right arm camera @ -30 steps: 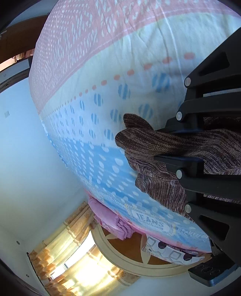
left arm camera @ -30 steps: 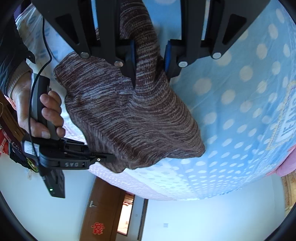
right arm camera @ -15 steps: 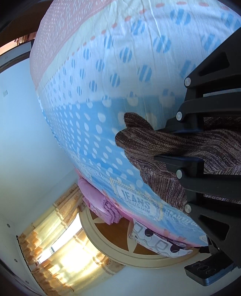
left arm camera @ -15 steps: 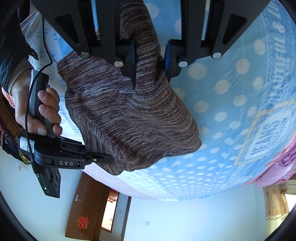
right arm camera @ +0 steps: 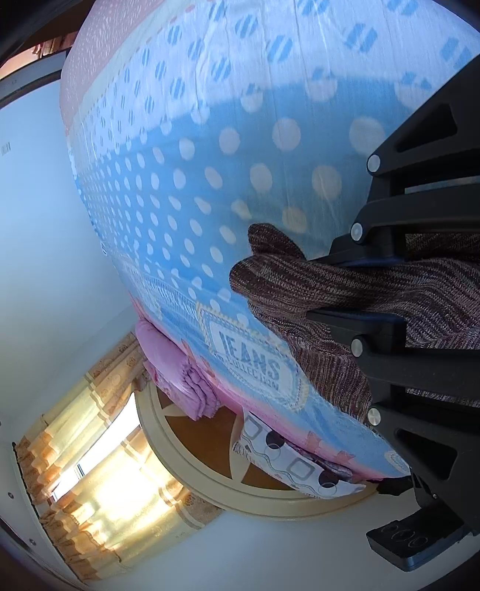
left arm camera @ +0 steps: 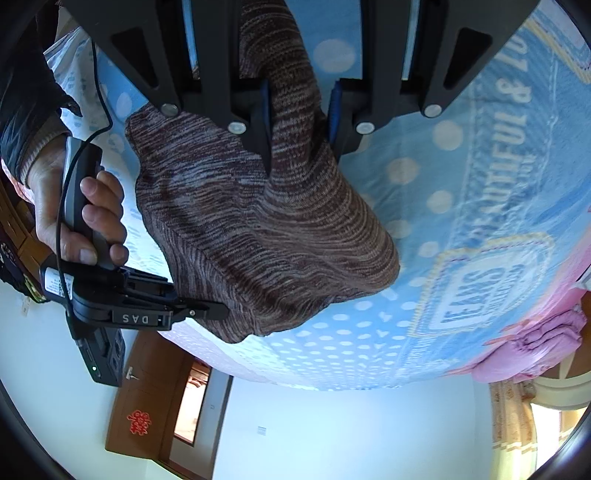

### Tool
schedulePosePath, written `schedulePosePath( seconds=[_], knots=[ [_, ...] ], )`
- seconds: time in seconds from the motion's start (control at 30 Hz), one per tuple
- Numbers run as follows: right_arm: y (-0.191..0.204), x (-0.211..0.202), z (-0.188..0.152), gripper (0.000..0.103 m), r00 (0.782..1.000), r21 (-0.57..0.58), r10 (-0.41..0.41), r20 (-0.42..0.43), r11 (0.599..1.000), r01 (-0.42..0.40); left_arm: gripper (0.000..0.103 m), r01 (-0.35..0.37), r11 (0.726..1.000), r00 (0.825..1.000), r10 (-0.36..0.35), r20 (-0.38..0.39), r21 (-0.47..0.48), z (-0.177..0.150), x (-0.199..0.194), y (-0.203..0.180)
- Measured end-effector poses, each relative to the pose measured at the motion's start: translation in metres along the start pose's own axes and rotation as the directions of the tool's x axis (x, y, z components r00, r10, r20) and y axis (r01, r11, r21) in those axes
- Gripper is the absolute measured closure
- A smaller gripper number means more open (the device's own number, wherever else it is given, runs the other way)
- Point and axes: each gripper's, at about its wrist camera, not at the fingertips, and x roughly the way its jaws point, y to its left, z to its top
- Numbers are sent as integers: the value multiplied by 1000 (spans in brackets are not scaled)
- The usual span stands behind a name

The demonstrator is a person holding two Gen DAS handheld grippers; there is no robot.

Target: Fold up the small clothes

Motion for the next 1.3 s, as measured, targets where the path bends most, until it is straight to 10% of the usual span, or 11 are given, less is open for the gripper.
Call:
schedulePosePath(
  seconds=[1.3],
  knots=[
    [183, 182, -33, 85, 950, -163, 145, -275, 967, -195, 78, -221, 957, 975, 224, -3, -191, -65, -59, 135]
  ],
)
